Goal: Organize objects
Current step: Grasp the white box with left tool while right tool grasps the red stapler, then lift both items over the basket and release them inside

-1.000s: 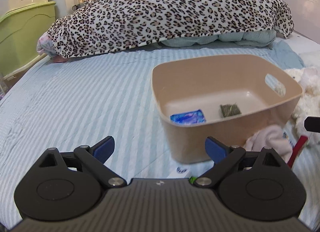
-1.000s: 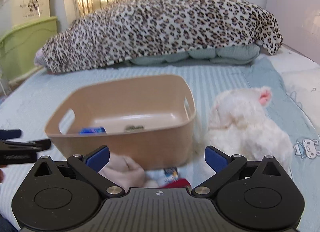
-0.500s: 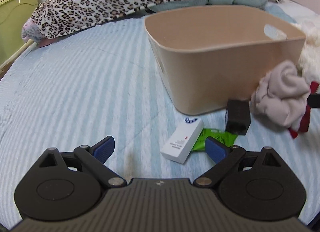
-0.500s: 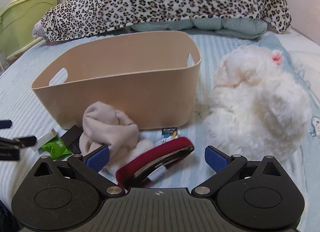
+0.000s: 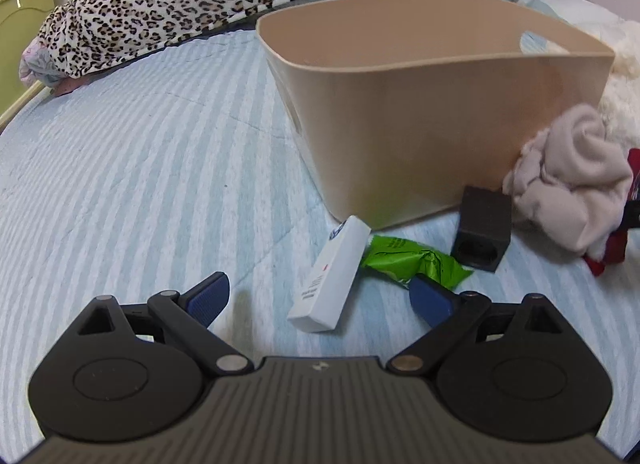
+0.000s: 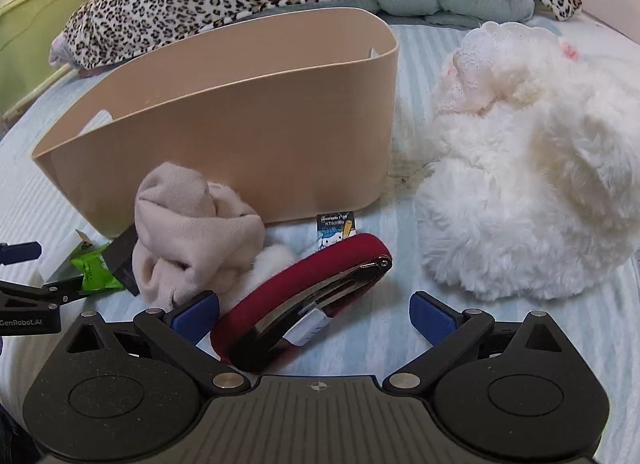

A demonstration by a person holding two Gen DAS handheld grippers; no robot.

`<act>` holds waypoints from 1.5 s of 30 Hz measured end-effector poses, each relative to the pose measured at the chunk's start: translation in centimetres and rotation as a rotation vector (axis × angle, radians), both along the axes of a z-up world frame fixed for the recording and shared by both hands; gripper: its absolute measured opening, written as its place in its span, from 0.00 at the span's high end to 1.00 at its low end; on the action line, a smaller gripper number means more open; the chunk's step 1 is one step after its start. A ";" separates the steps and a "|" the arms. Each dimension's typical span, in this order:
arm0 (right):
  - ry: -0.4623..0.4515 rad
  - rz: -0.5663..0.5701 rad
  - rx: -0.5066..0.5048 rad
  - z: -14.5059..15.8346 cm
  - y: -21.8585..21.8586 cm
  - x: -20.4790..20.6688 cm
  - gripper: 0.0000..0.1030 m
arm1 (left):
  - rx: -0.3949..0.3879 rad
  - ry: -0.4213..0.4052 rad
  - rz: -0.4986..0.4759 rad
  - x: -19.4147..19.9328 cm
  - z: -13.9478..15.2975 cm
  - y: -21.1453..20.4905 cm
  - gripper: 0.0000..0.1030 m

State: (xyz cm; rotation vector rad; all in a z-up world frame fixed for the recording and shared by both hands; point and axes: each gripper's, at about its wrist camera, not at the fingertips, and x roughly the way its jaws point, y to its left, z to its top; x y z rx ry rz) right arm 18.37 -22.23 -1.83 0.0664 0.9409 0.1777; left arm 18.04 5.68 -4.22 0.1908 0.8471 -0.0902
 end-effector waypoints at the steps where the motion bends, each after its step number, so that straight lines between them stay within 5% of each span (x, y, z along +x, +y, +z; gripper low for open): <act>1: 0.004 -0.002 0.009 -0.1 0.0 0.1 0.00 | 0.006 -0.003 0.003 0.0 0.1 0.2 0.06; 8: 0.027 0.046 0.039 -0.9 0.5 0.2 0.08 | 0.036 -0.006 0.030 0.3 0.6 2.5 0.09; 15: 0.012 0.091 0.069 -0.4 0.6 0.1 0.33 | 0.029 0.014 0.002 1.1 0.1 2.2 0.46; 17: 0.008 0.107 0.088 -0.2 0.6 0.0 0.46 | 0.011 0.020 -0.008 1.4 -0.1 2.0 0.58; 21: -0.007 0.124 0.088 0.3 0.7 -0.1 0.51 | -0.057 0.035 -0.023 1.5 -0.3 2.1 0.84; 29: -0.048 0.088 0.059 1.1 0.2 -1.0 0.59 | -0.162 0.037 0.003 0.4 0.0 3.2 0.84; 45: -0.220 0.047 0.115 6.1 -2.6 -3.6 0.61 | -0.136 -0.175 -0.016 -4.5 6.8 2.0 0.84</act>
